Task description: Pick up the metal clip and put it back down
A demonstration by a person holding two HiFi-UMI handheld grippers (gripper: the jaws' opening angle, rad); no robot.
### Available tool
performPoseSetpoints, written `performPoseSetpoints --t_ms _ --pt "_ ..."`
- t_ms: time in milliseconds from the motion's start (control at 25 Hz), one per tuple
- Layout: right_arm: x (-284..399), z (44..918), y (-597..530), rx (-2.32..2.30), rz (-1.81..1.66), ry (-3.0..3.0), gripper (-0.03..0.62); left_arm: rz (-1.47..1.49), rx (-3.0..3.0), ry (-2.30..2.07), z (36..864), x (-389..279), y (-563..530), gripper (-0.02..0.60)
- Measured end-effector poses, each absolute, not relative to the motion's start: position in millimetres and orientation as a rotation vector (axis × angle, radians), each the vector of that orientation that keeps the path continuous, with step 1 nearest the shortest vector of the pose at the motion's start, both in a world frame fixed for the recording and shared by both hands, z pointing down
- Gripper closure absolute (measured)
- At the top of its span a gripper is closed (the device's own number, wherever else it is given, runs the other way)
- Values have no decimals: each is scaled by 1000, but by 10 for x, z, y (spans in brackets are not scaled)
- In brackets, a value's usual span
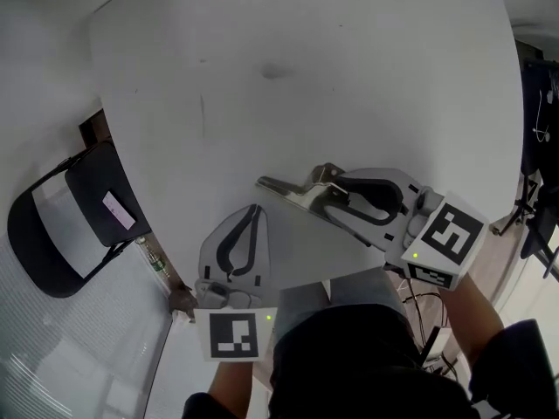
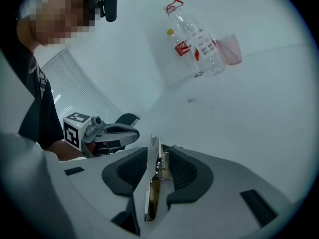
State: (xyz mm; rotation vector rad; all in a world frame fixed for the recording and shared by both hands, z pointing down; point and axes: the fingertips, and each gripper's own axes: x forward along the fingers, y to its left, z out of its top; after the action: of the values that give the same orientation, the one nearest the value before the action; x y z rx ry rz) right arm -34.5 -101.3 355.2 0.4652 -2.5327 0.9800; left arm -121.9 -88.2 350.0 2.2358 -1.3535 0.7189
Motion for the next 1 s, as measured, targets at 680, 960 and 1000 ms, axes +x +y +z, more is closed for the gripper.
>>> performPoseSetpoints --t_ms 680,960,1000 --pt "-466 3664 -973 416 978 -2436 507 744 2249 -1279 3728 -1129 -870 559" --pt "-461 3598 -1011 478 1038 -2483 511 743 2245 -1289 3706 -1186 -863 559" --pt "-456 3581 -1029 487 1043 -2498 511 744 2247 -1290 3698 -1190 -860 559"
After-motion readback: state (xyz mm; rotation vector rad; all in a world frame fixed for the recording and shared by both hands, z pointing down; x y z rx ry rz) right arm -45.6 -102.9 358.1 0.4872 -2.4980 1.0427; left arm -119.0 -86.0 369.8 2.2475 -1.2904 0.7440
